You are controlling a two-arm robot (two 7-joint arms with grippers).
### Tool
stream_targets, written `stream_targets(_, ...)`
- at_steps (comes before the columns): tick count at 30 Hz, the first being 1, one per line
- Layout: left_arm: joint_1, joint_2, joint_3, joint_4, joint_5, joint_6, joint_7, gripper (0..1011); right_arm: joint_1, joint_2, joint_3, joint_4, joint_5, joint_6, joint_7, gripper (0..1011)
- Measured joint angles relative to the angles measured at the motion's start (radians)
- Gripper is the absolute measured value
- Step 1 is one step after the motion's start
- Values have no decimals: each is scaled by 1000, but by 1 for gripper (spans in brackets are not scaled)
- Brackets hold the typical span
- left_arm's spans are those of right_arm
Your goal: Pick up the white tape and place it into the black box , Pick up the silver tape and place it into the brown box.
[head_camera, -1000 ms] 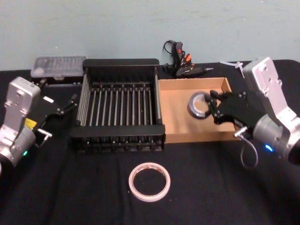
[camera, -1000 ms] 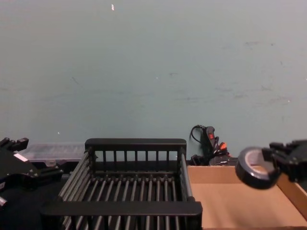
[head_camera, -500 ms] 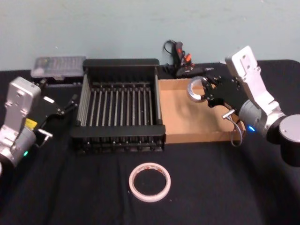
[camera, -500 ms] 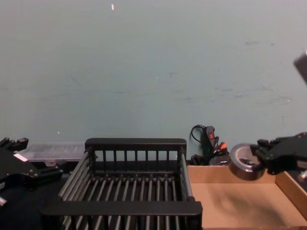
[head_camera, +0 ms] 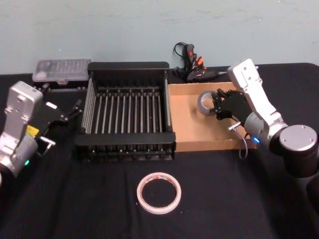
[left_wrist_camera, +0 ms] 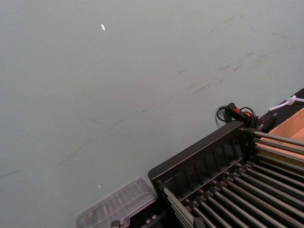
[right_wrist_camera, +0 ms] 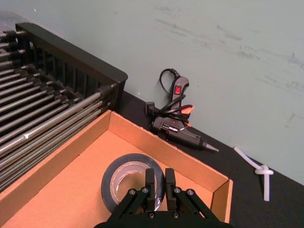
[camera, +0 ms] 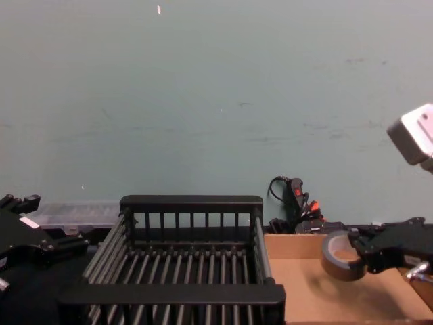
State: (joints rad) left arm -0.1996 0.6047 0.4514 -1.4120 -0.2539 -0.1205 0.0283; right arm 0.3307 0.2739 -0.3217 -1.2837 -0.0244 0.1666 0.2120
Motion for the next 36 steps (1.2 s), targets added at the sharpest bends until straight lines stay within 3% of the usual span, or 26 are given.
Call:
stream_targets(12, 0, 0, 0, 0, 0, 0, 0, 1001, -1, 3, 0, -7, 2, 0, 2, 151)
stream_targets(36, 0, 0, 0, 0, 0, 0, 0, 1001, -3, 6, 0, -12, 6, 1, 3, 903)
